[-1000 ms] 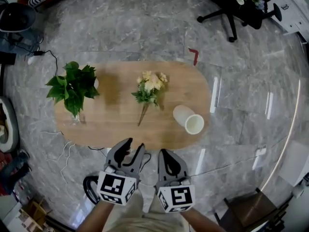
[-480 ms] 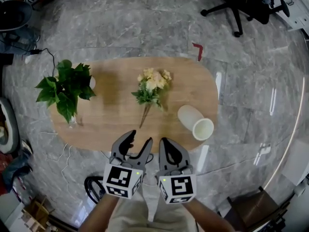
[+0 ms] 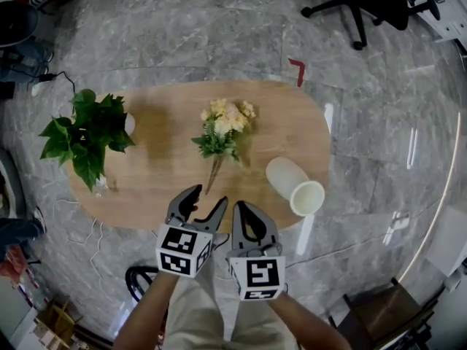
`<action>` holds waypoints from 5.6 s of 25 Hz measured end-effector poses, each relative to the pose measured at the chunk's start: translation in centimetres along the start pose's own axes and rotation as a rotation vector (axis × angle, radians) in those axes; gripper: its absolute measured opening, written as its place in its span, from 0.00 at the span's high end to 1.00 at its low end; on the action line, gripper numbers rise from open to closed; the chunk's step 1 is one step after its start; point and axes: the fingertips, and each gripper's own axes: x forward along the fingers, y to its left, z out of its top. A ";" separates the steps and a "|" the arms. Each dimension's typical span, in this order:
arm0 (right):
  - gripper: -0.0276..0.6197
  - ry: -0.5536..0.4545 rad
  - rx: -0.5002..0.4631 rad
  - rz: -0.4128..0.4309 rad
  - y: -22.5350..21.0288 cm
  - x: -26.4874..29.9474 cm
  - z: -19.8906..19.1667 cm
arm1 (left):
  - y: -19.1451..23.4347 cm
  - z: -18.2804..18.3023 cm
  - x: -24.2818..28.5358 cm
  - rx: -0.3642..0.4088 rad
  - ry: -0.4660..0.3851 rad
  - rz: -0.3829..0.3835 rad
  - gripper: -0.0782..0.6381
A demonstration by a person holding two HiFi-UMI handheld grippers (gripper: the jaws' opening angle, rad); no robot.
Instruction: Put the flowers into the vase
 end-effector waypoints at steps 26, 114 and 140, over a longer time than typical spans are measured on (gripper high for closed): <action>0.95 0.058 0.013 -0.028 -2.4 6.0 -4.0 | 6.5 -4.4 10.2 0.075 0.199 0.069 0.68; 0.95 -0.018 -0.109 0.024 -3.7 -5.0 -1.3 | -2.3 7.0 0.8 0.050 -0.132 -0.059 0.85; 0.95 -0.102 -0.090 0.016 -8.3 -10.3 -2.4 | -13.5 16.3 -2.4 0.186 -0.410 -0.187 0.84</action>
